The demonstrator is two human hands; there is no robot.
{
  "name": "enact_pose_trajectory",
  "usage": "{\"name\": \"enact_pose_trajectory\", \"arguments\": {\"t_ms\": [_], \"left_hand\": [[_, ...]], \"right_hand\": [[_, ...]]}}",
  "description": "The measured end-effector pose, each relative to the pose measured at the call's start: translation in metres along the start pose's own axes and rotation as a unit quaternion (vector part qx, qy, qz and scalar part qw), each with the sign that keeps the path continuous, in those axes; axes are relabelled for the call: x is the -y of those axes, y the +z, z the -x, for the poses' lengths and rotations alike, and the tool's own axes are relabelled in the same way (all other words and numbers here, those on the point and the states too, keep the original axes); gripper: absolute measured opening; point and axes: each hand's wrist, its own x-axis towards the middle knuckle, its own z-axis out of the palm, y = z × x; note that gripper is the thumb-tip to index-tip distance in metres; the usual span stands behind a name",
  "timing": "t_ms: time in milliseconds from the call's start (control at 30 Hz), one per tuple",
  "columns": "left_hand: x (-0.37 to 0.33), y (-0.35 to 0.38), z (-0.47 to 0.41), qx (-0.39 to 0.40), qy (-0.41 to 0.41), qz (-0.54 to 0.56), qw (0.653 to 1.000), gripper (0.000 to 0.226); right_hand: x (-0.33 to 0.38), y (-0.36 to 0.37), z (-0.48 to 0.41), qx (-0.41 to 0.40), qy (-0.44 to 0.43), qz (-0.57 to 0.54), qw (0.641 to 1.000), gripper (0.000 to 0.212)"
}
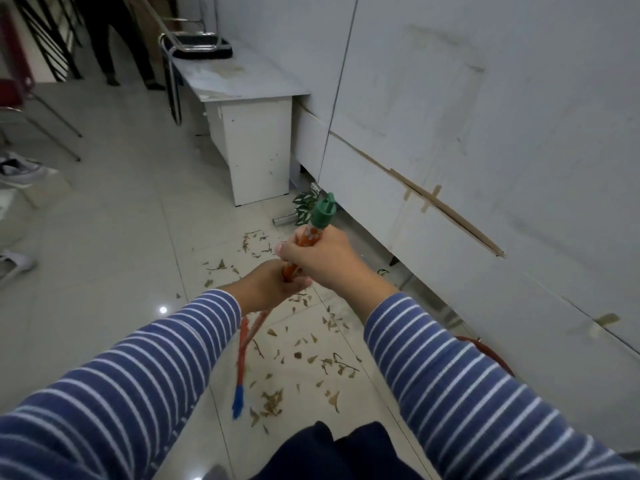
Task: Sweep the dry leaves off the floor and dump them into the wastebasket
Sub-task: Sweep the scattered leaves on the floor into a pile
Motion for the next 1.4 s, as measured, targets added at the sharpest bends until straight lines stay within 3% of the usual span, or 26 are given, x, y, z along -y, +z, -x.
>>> {"name": "enact_pose_trajectory", "arguments": {"t_ms": [200,533,733,800,933,1100,1400], "left_hand": [[0.048,-0.056,-0.016,-0.039,-0.013,0.000,0.999,0.026],[0.137,-0.179,-0.042,-0.028,-0.002,0.021,0.999,0.033],[0.187,-0.242,-0.055,0.002,0.034,0.010,0.999,0.006],[0.204,-0.256,-0.061,0.007,0.021,0.008,1.000,0.008],[0.224,-0.280,-0.073,0.022,0.004,0.023,0.999,0.003],[0.245,-0.305,-0.103,0.038,-0.021,0.029,0.999,0.024],[0.286,-0.374,-0.194,0.026,-0.032,0.008,0.999,0.017]], "right_hand": [[0.026,0.049,-0.064,0.008,-0.008,0.029,1.000,0.019],[0.096,0.143,-0.171,-0.001,0.000,0.032,0.999,0.019],[0.132,0.191,-0.217,0.015,-0.016,0.025,0.999,0.018],[0.140,0.204,-0.231,0.019,-0.020,0.032,0.999,0.019],[0.150,0.221,-0.261,0.020,-0.029,0.058,0.998,0.021],[0.160,0.232,-0.307,0.030,-0.030,0.068,0.997,0.022],[0.181,0.236,-0.424,0.028,-0.024,0.067,0.997,0.023]]}}
